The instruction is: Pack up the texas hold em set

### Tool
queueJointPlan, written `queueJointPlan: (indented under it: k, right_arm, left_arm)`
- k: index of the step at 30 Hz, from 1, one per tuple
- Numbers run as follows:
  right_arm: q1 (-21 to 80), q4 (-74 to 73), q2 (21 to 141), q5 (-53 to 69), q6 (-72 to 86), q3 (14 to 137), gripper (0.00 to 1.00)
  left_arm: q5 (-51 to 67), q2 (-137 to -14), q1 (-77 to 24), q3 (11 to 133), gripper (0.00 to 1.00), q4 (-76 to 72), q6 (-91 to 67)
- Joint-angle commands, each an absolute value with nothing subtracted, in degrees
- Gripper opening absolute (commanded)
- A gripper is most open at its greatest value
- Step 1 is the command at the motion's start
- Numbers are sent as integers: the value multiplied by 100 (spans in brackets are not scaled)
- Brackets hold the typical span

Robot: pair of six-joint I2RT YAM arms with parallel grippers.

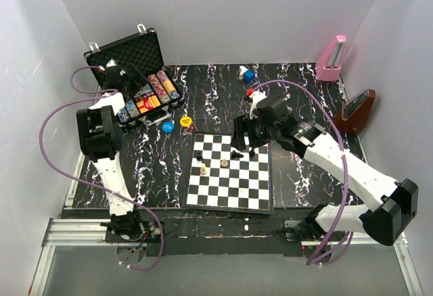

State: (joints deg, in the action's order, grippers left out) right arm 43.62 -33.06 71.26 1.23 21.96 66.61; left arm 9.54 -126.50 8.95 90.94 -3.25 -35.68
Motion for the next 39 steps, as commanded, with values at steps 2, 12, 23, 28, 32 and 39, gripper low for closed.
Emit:
queueJointPlan:
  k: [2,12,23,28,32,39]
  right_arm:
    - [4351,-3129,6847,44,2215,6548,83]
    - [4351,-3138,6469,-254,2250,6275,83]
    - [4351,-3041,5968,-475,2469,5828,83]
    - [4351,-2997,5854,-510,2593,5687,82]
    - [4351,-2997,5705,-615,2689,5573,82]
    - [4351,-2743,5414,-721,2900,5230,81]
  left_arm:
    - [194,-11541,765,8719,98,-141,-2787]
    - [-229,-10355,115,7981,98,623,-2180]
    - [-439,-9422,-861,7067,97,2257,-1565]
    - [-633,-9860,-1309,7232,96,3030,-1064]
    - [-729,-10204,-1406,7462,92,3384,-844]
    - [-423,-10599,-1371,7593,82,3384,-808]
